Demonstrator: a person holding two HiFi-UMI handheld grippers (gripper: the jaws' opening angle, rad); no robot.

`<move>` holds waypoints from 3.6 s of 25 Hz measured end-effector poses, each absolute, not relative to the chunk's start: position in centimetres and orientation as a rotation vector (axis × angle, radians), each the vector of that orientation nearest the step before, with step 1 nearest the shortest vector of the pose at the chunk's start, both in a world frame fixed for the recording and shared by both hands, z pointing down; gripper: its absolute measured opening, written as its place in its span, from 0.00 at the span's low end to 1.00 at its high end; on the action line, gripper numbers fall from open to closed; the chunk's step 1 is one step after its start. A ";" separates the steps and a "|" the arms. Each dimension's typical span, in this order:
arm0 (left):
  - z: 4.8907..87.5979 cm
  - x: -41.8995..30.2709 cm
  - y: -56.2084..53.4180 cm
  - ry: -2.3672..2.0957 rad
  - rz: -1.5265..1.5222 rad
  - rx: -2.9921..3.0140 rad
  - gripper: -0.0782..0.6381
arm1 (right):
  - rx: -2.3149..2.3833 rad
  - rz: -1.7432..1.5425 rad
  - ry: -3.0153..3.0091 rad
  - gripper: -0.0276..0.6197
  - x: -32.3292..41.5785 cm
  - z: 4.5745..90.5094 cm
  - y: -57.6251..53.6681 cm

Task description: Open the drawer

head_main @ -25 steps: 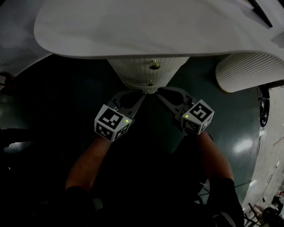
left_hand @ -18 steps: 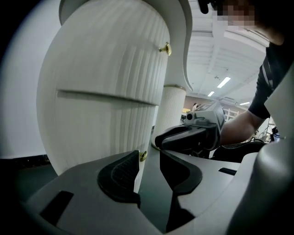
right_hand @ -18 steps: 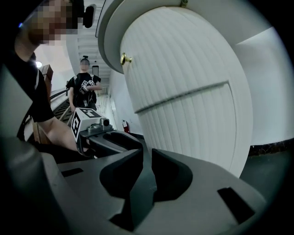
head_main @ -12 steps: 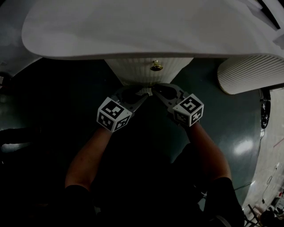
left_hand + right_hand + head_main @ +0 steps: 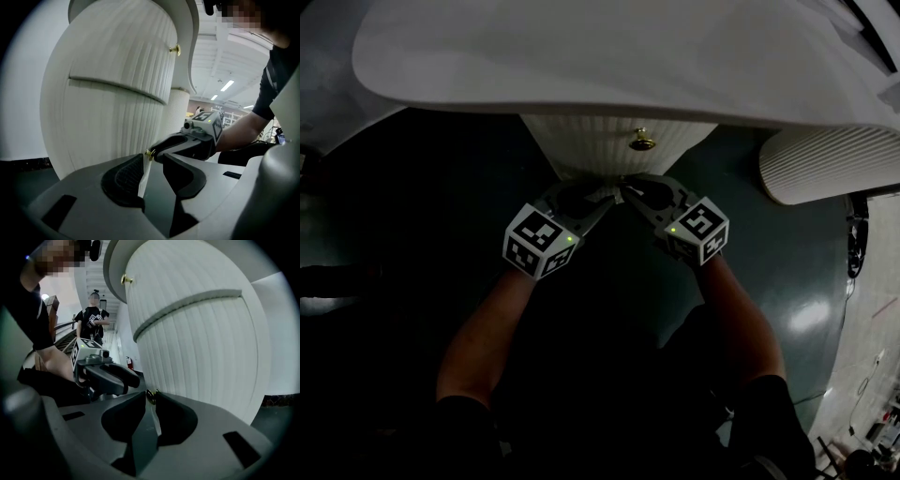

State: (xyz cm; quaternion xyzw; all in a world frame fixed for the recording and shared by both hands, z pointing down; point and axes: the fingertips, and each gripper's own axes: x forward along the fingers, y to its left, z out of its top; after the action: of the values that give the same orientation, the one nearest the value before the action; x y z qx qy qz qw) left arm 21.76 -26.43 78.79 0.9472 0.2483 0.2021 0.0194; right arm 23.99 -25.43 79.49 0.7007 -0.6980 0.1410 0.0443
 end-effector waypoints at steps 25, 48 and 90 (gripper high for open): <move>66.2 19.2 -25.4 0.719 0.261 3.088 0.18 | 2.096 0.483 -2.152 0.10 20.7 80.2 -23.6; 66.5 21.5 -27.1 0.573 0.509 2.962 0.13 | 2.066 0.477 -2.100 0.10 20.6 80.4 -23.9; 65.1 9.7 -22.8 0.705 0.379 2.992 0.16 | 1.995 0.634 -2.230 0.10 9.4 73.8 -12.4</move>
State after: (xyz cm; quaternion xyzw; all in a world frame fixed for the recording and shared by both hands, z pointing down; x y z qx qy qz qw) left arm 9.67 -22.80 65.08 0.9658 0.2276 0.1225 0.0222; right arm 9.37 -12.43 73.84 0.6517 -0.7285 0.2071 0.0416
